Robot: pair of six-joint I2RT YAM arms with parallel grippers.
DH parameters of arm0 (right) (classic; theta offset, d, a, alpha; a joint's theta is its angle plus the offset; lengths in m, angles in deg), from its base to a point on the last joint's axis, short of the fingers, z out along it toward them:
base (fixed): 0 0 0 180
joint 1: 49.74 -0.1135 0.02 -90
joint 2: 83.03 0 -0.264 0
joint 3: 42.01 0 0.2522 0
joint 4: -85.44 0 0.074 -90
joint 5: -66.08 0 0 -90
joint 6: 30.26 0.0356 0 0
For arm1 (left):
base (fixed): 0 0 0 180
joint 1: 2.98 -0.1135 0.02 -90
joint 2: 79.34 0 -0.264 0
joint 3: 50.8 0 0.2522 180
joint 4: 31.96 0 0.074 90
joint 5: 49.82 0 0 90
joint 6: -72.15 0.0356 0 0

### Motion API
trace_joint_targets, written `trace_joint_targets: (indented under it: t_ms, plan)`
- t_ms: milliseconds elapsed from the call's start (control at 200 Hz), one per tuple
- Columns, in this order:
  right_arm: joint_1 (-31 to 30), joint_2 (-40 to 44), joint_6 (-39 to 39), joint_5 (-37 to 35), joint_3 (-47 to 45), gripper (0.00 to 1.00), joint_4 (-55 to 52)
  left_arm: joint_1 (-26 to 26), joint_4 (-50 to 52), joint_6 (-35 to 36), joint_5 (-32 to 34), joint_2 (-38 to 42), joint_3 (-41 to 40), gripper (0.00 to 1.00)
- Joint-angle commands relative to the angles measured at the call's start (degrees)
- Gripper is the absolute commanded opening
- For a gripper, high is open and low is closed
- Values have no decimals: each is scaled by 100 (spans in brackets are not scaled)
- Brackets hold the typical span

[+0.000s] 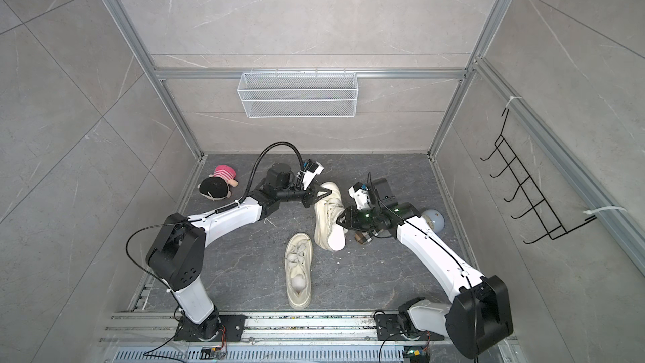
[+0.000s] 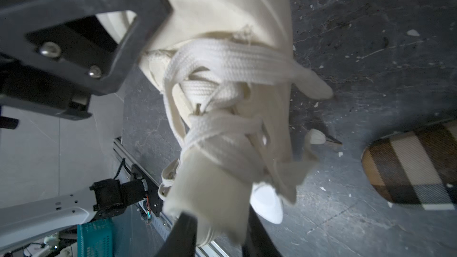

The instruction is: Remove the insole from the shoe

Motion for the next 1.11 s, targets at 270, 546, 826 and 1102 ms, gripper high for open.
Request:
trace_joint_targets:
  t_ms: [270,546,826,1102]
  plan:
    - [136,97,-1001,306,-834,54,391,-33,112,-111,3,-206,7,0]
    - [137,-501,-86,596,-1583,50,1975,-33,180,-101,-55,-220,60,0]
    - [135,-742,172,670,-1701,33,2221,-26,246,-81,-21,-194,87,0]
    - [138,-449,-100,542,-1444,0,1141,-54,369,-37,143,-226,147,0]
